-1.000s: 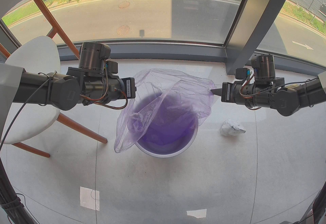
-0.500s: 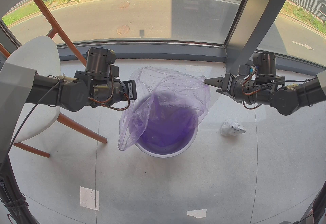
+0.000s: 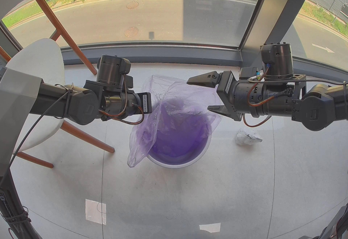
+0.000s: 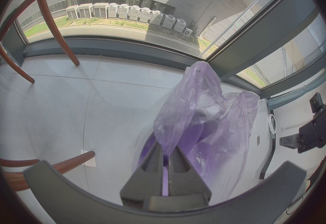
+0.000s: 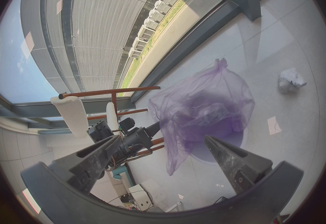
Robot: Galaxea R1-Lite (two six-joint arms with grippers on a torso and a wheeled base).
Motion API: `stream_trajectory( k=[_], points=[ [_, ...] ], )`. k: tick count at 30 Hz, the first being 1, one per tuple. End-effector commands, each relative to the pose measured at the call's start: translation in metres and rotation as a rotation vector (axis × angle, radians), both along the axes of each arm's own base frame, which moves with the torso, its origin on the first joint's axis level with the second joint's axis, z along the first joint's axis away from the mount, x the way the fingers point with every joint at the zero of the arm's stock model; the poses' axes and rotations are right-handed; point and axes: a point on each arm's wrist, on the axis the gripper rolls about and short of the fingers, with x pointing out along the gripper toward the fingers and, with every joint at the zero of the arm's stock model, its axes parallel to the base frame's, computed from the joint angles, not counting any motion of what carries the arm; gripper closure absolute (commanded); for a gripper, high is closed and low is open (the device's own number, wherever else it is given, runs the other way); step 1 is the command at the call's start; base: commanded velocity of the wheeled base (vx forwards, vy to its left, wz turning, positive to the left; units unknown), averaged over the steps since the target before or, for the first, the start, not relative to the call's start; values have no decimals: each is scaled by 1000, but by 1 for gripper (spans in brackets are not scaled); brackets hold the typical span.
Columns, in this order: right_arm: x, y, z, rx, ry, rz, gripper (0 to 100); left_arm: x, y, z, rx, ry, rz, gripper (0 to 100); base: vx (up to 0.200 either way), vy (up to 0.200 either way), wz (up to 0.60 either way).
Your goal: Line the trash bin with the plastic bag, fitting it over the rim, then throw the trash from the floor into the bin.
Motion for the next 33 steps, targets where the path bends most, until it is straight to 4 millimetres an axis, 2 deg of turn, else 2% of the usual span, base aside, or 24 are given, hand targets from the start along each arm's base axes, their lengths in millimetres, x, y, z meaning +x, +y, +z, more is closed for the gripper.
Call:
stream_trajectory(
  k=[1,6,13,17,27,28,33],
  points=[
    [6,29,-9,-3,34,-18,0,-3,-3,3,-3,-8,-9,100,0,0,0],
    [27,45,-33,-37,63,-38,0,-5,-6,3,-4,-7,-18,100,0,0,0],
    [53,66,-35,-4,22,-36,0,-8,-11,3,-9,-3,-28,100,0,0,0],
    [65,71,-35,11,2,-45,0,-7,-11,4,-13,-5,-26,100,0,0,0],
    [86,83,-57,3,12,-53,0,-8,-11,3,-13,-3,-26,100,0,0,0],
    [88,84,-58,4,11,-53,100,-8,-11,3,-12,-3,-26,100,0,0,0],
    [93,85,-60,7,3,-63,100,-8,-11,4,-12,-7,-26,100,0,0,0]
  ],
)
